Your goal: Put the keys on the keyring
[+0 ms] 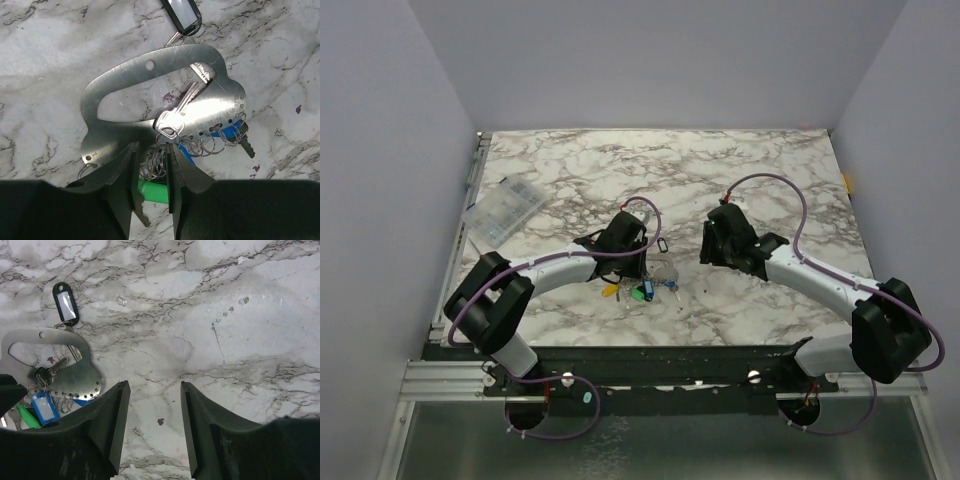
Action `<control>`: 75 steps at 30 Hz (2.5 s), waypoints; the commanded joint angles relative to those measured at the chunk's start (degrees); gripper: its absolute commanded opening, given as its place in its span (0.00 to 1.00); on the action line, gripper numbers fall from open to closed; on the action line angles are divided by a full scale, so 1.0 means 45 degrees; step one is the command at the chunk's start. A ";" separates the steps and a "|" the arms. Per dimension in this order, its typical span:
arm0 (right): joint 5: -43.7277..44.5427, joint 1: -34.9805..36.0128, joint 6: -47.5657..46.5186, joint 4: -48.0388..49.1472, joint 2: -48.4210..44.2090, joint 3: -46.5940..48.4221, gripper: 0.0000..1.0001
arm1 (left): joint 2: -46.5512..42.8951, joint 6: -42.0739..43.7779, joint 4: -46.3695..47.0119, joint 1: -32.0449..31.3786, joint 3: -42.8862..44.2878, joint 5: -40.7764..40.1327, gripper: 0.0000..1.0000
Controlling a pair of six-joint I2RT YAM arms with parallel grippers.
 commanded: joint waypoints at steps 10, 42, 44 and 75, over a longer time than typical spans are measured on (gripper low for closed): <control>-0.0352 -0.0088 -0.0203 0.0275 -0.0121 -0.0153 0.54 | -0.0336 -0.0285 -0.0249 0.0062 -0.0324 0.0486 0.27; -0.0663 -0.0104 -0.0382 0.0542 -0.0007 -0.0236 0.53 | -0.0962 -0.0564 -0.0197 0.0042 -0.0093 0.0795 0.00; -0.0829 -0.0094 -0.0450 0.0664 -0.0061 -0.0275 0.53 | -0.1135 -0.0445 -0.0189 0.0042 -0.0110 0.0790 0.00; -0.4594 -0.0093 -0.1160 0.3137 0.0184 -0.1346 0.56 | -0.3137 0.0150 0.1166 0.0427 -0.2069 -0.0271 0.30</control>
